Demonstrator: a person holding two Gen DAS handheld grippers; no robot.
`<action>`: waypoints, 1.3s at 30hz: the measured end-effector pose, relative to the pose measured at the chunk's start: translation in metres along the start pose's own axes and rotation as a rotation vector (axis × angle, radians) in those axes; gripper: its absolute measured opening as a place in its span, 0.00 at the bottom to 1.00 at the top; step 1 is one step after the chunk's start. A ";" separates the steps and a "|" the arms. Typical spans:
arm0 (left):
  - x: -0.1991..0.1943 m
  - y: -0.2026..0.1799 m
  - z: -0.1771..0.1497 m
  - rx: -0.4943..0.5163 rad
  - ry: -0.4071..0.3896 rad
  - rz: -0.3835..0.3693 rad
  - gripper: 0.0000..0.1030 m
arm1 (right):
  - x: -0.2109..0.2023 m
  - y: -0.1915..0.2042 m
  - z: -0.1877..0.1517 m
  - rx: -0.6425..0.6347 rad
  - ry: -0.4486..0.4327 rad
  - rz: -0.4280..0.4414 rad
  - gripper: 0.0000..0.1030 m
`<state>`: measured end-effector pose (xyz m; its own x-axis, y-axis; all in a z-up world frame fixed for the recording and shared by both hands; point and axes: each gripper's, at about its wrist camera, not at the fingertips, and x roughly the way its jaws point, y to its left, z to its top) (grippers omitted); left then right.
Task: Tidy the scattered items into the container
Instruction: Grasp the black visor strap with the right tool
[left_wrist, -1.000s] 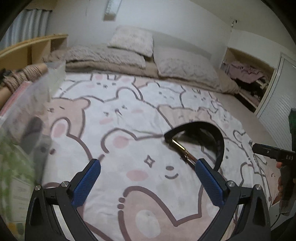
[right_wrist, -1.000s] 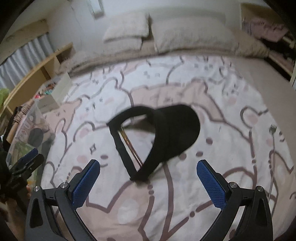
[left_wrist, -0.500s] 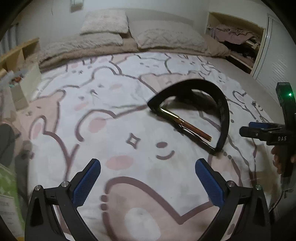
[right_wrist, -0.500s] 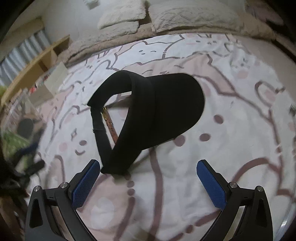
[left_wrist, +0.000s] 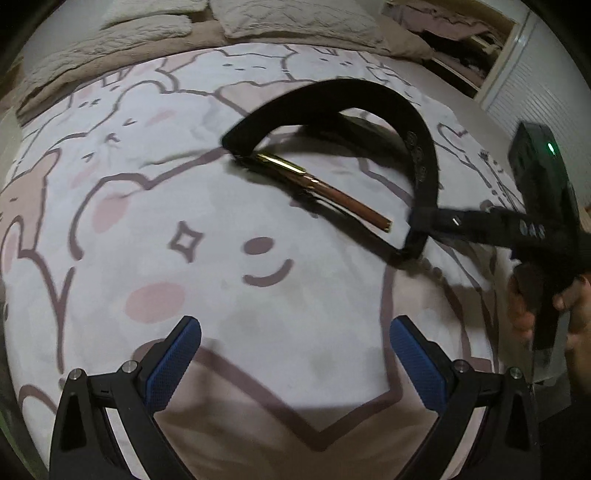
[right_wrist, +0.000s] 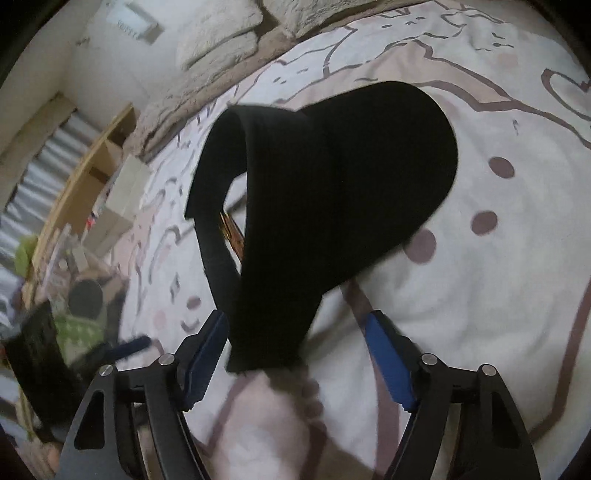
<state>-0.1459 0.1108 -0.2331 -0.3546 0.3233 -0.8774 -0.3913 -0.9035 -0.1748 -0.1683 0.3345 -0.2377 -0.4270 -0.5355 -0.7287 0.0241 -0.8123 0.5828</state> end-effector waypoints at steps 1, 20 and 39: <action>0.002 -0.003 0.000 0.009 0.003 -0.005 1.00 | 0.002 -0.001 0.002 0.024 -0.008 0.020 0.75; 0.026 -0.036 0.019 0.035 -0.067 -0.014 0.97 | -0.014 -0.006 0.032 0.181 -0.118 0.181 0.45; 0.070 -0.030 0.067 -0.102 -0.144 0.078 0.30 | -0.041 -0.048 0.031 0.172 -0.268 0.064 0.40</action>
<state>-0.2159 0.1794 -0.2594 -0.5010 0.2814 -0.8184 -0.2727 -0.9488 -0.1594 -0.1803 0.4030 -0.2246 -0.6527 -0.4855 -0.5817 -0.0848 -0.7161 0.6928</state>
